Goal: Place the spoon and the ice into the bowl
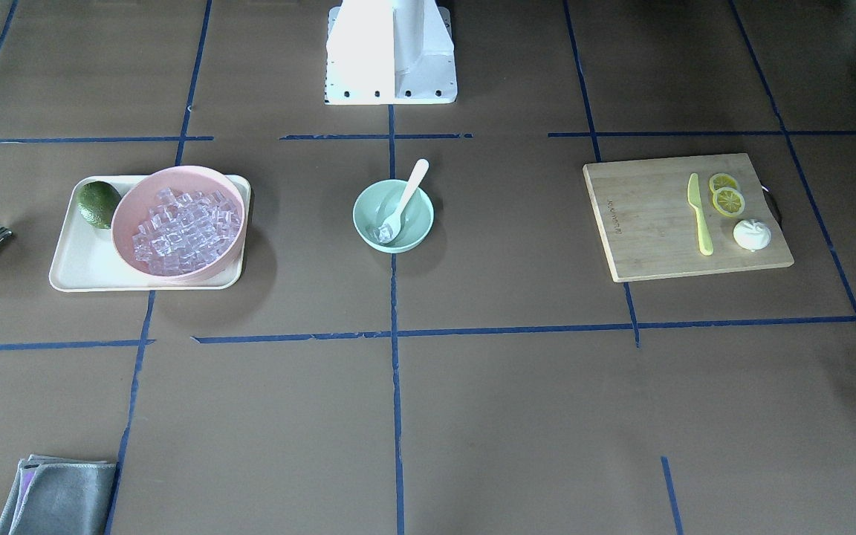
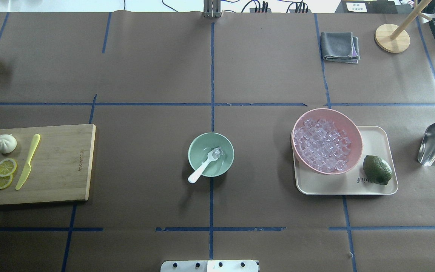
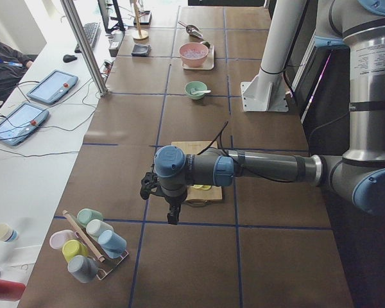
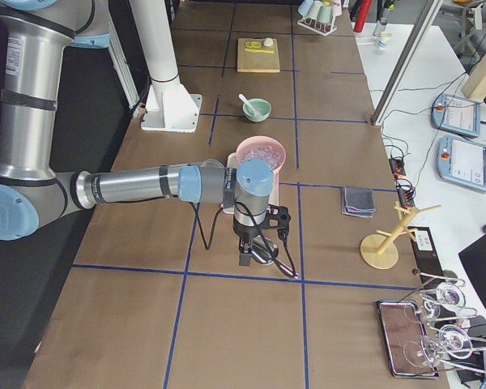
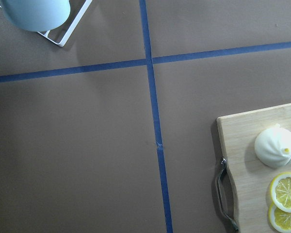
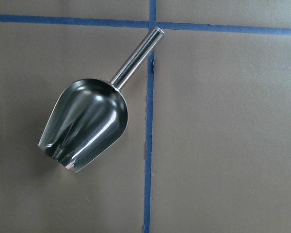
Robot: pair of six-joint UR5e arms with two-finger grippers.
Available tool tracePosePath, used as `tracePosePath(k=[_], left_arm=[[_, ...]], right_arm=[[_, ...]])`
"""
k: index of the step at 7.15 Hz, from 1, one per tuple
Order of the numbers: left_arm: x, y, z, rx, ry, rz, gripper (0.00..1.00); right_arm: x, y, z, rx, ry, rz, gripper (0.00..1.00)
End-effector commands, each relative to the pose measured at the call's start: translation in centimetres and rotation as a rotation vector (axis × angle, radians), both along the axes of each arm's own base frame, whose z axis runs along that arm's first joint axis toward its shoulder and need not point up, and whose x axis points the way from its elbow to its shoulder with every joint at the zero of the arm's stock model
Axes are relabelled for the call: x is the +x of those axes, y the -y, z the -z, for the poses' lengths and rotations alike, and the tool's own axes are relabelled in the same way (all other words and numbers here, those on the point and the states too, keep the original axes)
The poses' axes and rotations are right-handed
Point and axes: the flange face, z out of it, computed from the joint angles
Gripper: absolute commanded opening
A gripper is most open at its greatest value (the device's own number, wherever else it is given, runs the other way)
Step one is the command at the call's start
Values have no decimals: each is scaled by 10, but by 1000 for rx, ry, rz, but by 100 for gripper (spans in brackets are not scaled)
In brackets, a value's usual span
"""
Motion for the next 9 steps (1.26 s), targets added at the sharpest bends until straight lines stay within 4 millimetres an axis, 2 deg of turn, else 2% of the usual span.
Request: tracePosePath(k=[1, 9], left_arm=[[0, 1, -1, -2, 0, 0, 100], [1, 5, 1, 3, 0, -2, 100]], right_arm=[[0, 0, -2, -4, 1, 1, 100], [-1, 1, -4, 0, 3, 3, 100]])
